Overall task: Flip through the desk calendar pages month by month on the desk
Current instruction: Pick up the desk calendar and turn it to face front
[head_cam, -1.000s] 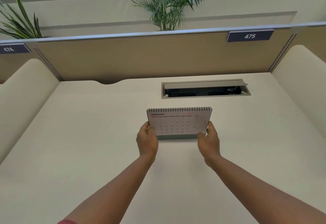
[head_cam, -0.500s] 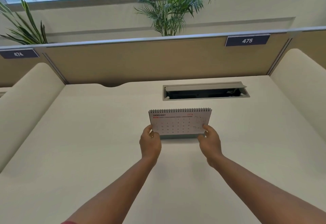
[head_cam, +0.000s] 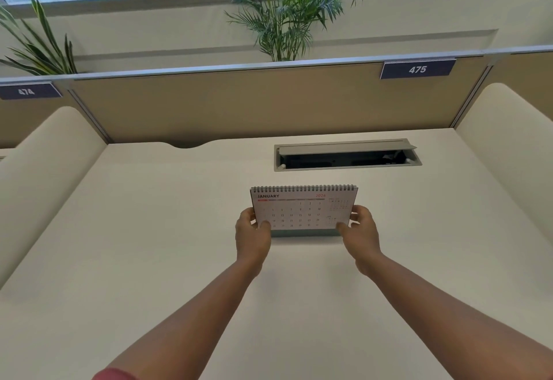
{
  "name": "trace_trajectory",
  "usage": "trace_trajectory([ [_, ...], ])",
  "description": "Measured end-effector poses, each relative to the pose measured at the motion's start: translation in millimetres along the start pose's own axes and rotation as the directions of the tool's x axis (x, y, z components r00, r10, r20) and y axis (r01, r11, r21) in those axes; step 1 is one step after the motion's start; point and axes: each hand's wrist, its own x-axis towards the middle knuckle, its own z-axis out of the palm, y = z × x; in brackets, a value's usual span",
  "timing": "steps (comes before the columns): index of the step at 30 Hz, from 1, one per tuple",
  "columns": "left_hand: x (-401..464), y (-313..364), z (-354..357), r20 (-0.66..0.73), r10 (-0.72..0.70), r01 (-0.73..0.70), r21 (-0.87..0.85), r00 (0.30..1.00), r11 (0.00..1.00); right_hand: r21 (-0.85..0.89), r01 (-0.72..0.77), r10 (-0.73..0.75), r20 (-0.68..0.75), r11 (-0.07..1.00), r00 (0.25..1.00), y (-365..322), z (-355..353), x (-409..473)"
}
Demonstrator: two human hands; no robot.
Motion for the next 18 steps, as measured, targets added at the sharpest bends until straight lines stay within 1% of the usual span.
trace_trajectory([
  [2,0.5,5.3,-1.1,0.088,-0.003,0.006,-0.033,0.996,0.999,-0.034,-0.01,0.01,0.007,0.999,1.0,2.1,-1.6,0.5],
  [5,5.0,13.5,0.7,0.246,-0.01,0.026,-0.061,0.969,0.998,-0.089,-0.004,0.009,0.046,0.996,0.999,9.2,-0.2,-2.3],
  [8,6.4,24.7,8.4,0.353,-0.05,0.101,-0.127,0.934,0.987,-0.161,0.04,-0.032,0.05,0.986,0.998,16.6,4.6,-9.3],
  [10,4.2,35.5,14.8,0.392,-0.077,0.138,-0.13,0.917,0.982,-0.235,0.096,-0.081,0.072,0.967,0.994,21.2,9.3,-16.3],
  [13,0.1,49.4,25.5,0.421,-0.143,0.192,-0.076,0.895,0.978,-0.35,0.213,-0.17,0.15,0.912,0.974,27.1,20.2,-29.3],
  [15,-1.3,54.4,30.9,0.409,-0.146,0.18,-0.047,0.901,0.982,-0.383,0.274,-0.196,0.231,0.882,0.953,28.9,27.8,-38.3],
  [18,1.9,60.8,34.6,0.384,-0.11,0.131,-0.028,0.917,0.991,-0.433,0.382,-0.216,0.384,0.817,0.898,31.4,33.6,-48.4],
])
